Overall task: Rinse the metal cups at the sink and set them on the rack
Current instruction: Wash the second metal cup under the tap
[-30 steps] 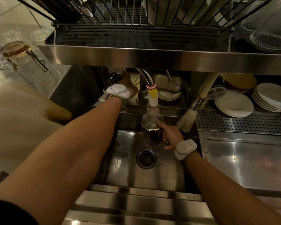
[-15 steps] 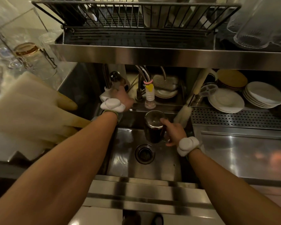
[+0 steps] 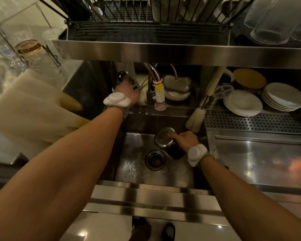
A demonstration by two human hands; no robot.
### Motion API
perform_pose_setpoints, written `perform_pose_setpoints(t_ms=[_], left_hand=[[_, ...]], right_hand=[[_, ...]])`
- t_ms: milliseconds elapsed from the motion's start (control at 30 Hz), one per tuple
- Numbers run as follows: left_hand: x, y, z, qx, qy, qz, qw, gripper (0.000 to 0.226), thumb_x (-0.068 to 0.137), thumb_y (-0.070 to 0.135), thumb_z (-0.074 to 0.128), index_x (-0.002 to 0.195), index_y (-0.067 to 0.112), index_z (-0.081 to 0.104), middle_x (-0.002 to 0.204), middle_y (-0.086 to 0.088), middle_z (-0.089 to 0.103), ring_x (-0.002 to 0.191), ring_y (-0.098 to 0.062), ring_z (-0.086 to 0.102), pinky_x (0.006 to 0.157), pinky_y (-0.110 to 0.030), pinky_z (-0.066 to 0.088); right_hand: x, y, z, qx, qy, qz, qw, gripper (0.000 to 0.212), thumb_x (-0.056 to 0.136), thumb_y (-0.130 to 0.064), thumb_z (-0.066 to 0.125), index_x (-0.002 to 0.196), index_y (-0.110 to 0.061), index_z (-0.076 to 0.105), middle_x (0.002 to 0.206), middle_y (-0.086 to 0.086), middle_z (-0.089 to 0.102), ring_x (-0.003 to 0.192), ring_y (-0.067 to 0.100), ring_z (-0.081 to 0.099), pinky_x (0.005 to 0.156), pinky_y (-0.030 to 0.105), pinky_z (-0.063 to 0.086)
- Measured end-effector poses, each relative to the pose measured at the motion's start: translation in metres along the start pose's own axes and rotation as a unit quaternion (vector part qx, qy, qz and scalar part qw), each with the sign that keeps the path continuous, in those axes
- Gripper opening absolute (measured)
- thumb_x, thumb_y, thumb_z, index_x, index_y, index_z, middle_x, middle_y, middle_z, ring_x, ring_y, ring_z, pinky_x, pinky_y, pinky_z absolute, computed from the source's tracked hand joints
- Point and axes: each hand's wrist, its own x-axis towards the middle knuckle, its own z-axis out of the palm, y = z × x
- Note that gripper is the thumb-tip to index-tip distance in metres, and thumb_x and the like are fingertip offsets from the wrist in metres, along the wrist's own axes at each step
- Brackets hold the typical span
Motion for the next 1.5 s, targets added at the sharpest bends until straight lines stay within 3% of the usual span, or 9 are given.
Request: perform_pose_setpoints(t_ms=[200, 300, 467, 633, 800, 1000, 1067, 1267, 1500], left_hand=[[-0.034, -0.022, 0.033, 0.029, -0.109, -0.028, 0.993, 0.044, 0.087, 0.030, 0.058, 0.127, 0.011, 0.055, 0.130, -0.015, 0.058, 0.118, -0.035, 0.056, 0.098, -0.037, 0.048], [-0.058, -0.032, 0.048, -0.029, -0.220, -0.070, 0.973, 0.042, 0.091, 0.043, 0.055, 0.122, 0.015, 0.062, 0.121, -0.010, 0.064, 0.108, -0.029, 0.062, 0.088, -0.038, 0.051], [-0.096, -0.041, 0.065, -0.249, -0.367, -0.188, 0.876, 0.057, 0.092, 0.058, 0.039, 0.135, 0.021, 0.048, 0.127, -0.007, 0.052, 0.113, -0.035, 0.059, 0.074, -0.045, 0.052], [-0.103, -0.032, 0.065, -0.236, -0.289, -0.138, 0.917, 0.039, 0.094, 0.032, 0.054, 0.114, -0.001, 0.063, 0.116, -0.023, 0.065, 0.093, -0.033, 0.065, 0.072, -0.038, 0.053], [-0.100, -0.029, 0.063, -0.317, -0.124, -0.044, 0.939, 0.030, 0.085, 0.031, 0.066, 0.111, 0.016, 0.062, 0.095, -0.002, 0.069, 0.078, -0.018, 0.067, 0.057, -0.028, 0.051], [-0.118, -0.054, 0.079, -0.283, -0.191, -0.081, 0.936, 0.008, 0.086, 0.014, 0.065, 0.094, 0.013, 0.067, 0.084, -0.013, 0.067, 0.079, -0.026, 0.064, 0.077, -0.041, 0.055], [-0.116, -0.054, 0.075, -0.326, -0.131, -0.081, 0.933, 0.005, 0.085, 0.015, 0.066, 0.089, 0.015, 0.063, 0.079, -0.007, 0.065, 0.072, -0.021, 0.062, 0.069, -0.036, 0.054], [-0.116, -0.063, 0.067, -0.218, -0.230, -0.123, 0.940, 0.024, 0.092, 0.026, 0.057, 0.104, 0.008, 0.067, 0.087, -0.009, 0.066, 0.063, -0.014, 0.059, 0.045, -0.017, 0.046], [-0.047, -0.030, 0.027, -0.168, -0.041, -0.045, 0.984, 0.058, 0.082, 0.031, 0.064, 0.136, 0.024, 0.042, 0.122, -0.007, 0.063, 0.109, -0.028, 0.063, 0.098, -0.041, 0.050]], right_hand=[[0.005, 0.002, 0.000, -0.054, -0.043, -0.024, 0.997, 0.042, 0.083, -0.043, 0.066, 0.057, -0.012, 0.059, 0.058, 0.001, 0.054, 0.058, 0.013, 0.052, 0.062, 0.027, 0.046], [0.001, -0.003, -0.004, 0.035, -0.044, -0.011, 0.998, 0.042, 0.085, -0.049, 0.060, 0.091, -0.008, 0.069, 0.086, 0.008, 0.062, 0.081, 0.023, 0.059, 0.076, 0.042, 0.053], [-0.002, -0.005, -0.003, 0.018, -0.022, -0.060, 0.998, 0.060, 0.085, -0.048, 0.061, 0.105, 0.009, 0.066, 0.107, 0.027, 0.066, 0.094, 0.035, 0.064, 0.089, 0.050, 0.050], [-0.009, -0.007, -0.007, -0.044, -0.061, -0.091, 0.993, 0.049, 0.082, -0.051, 0.062, 0.068, -0.004, 0.064, 0.061, 0.007, 0.055, 0.059, 0.017, 0.052, 0.067, 0.034, 0.043], [-0.009, -0.004, -0.007, 0.092, -0.031, -0.154, 0.983, 0.068, 0.074, -0.056, 0.064, 0.091, 0.010, 0.067, 0.075, 0.026, 0.062, 0.071, 0.027, 0.056, 0.069, 0.035, 0.044], [-0.018, 0.019, 0.007, -0.001, -0.069, -0.126, 0.990, 0.038, 0.087, -0.039, 0.062, 0.094, -0.004, 0.074, 0.090, 0.015, 0.073, 0.081, 0.018, 0.064, 0.075, 0.031, 0.048], [-0.018, 0.023, 0.006, 0.054, -0.066, -0.121, 0.989, 0.040, 0.087, -0.040, 0.061, 0.092, -0.003, 0.074, 0.078, 0.017, 0.068, 0.071, 0.017, 0.057, 0.069, 0.030, 0.044], [-0.014, 0.024, 0.010, -0.019, -0.055, -0.084, 0.995, 0.037, 0.080, -0.040, 0.067, 0.061, -0.009, 0.067, 0.055, 0.002, 0.058, 0.057, 0.014, 0.055, 0.065, 0.034, 0.046], [-0.003, 0.000, -0.005, 0.009, -0.036, -0.075, 0.997, 0.041, 0.086, -0.040, 0.062, 0.058, -0.012, 0.056, 0.057, 0.001, 0.054, 0.056, 0.013, 0.051, 0.056, 0.024, 0.041]])
